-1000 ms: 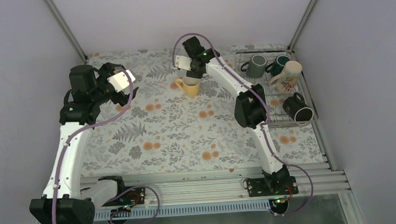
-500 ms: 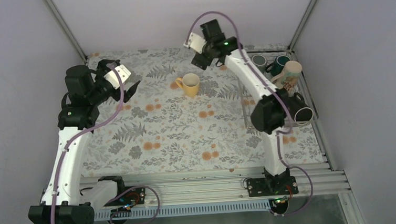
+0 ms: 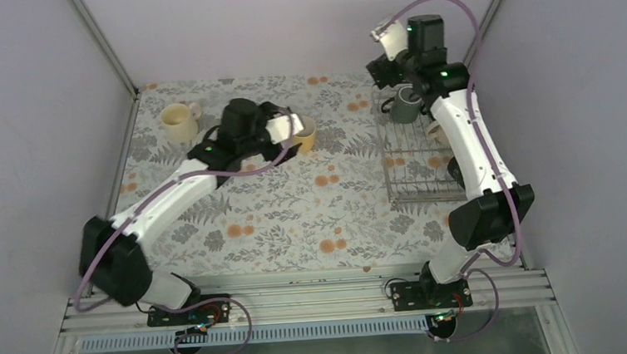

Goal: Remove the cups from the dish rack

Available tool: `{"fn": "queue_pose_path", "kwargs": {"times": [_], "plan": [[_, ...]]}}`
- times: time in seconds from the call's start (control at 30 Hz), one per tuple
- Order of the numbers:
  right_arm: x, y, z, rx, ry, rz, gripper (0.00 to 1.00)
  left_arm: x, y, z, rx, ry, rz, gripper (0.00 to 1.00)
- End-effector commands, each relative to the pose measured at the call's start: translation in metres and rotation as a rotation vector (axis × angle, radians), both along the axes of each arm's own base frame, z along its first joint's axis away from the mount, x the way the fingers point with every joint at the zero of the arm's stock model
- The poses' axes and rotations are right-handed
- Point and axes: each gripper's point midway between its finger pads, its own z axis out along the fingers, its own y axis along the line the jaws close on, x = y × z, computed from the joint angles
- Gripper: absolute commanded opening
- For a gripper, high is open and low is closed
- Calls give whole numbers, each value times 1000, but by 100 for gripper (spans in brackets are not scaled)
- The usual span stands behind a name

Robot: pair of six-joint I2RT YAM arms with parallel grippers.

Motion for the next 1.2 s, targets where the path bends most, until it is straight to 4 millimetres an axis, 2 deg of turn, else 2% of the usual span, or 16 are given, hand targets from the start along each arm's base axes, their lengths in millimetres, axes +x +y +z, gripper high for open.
{"fn": "queue_pose_path", "kwargs": {"times": [0.0,0.17,0.27,0.3,0.4,0.43,0.57,0.6,0.67,0.97,1.03,1.17], "plan": [[-4,-42,3,65,1,-85,95,15,-43,-2,37,-26,-62,94],[-9,-74,-2,64,17,-131,99,27,-88,-30,55,32,-142,89],[-8,-89,-5,51,20,-152,100,39,-107,-55,100,44,-156,90],[-6,-94,-7,51,24,-162,100,44,-114,-71,120,68,-158,91],[0,-109,-11,65,45,-186,100,54,-127,-100,173,80,-153,91],[1,-111,-11,74,51,-182,97,57,-131,-112,203,74,-155,81],[4,-119,-18,113,73,-171,88,72,-137,-140,246,90,-117,29],[5,-120,-19,119,77,-171,86,77,-137,-144,257,91,-99,18],[5,-123,-21,127,81,-171,86,83,-136,-153,284,93,-79,4],[5,-126,-17,144,72,-165,86,107,-109,-201,435,91,10,2],[12,-125,-29,146,101,-160,86,112,-102,-207,451,92,29,2],[15,-125,-35,146,124,-159,86,118,-90,-223,489,110,59,2]]}}
